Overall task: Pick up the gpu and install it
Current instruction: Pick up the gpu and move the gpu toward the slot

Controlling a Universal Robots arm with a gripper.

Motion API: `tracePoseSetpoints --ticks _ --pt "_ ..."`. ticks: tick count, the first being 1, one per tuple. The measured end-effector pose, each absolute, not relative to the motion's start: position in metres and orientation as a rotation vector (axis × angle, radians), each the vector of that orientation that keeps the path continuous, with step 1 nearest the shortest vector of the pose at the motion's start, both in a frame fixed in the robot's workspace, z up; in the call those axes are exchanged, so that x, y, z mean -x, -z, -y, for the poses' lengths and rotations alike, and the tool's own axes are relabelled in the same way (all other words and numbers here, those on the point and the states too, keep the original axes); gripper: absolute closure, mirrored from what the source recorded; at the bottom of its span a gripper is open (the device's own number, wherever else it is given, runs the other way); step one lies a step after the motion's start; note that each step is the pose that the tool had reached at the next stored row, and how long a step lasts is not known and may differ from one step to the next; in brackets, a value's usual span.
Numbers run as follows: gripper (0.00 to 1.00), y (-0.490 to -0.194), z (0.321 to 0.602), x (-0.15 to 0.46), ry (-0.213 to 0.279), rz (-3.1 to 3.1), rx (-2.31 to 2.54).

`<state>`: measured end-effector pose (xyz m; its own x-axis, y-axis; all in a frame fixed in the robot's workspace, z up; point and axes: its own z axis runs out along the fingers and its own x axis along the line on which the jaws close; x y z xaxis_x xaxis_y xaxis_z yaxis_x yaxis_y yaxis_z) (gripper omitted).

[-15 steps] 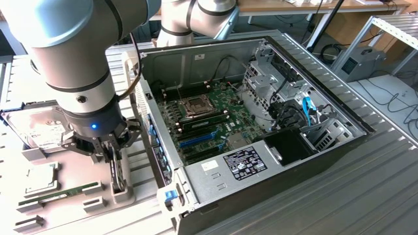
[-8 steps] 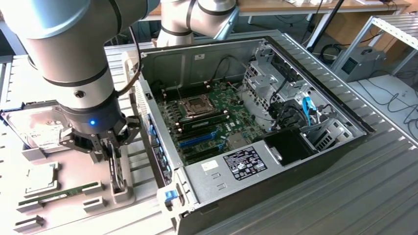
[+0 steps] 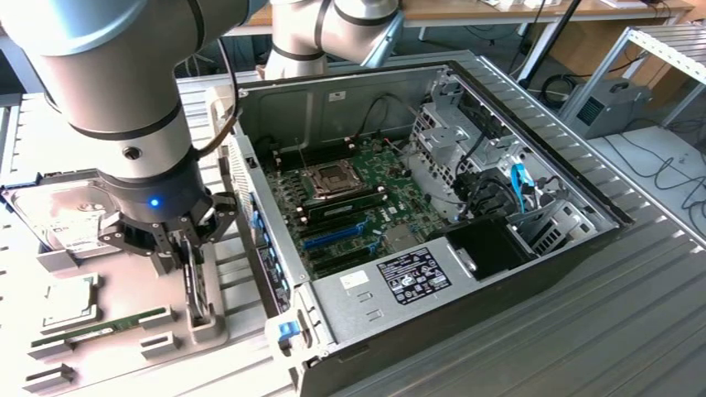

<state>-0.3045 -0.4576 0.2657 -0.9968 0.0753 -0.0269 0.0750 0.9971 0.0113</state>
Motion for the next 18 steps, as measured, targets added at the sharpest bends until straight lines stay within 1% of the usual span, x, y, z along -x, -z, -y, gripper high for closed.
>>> tracePoseSetpoints --ticks 18 --pt "0.74 -0.283 0.458 0.305 -0.017 -3.112 -0.117"
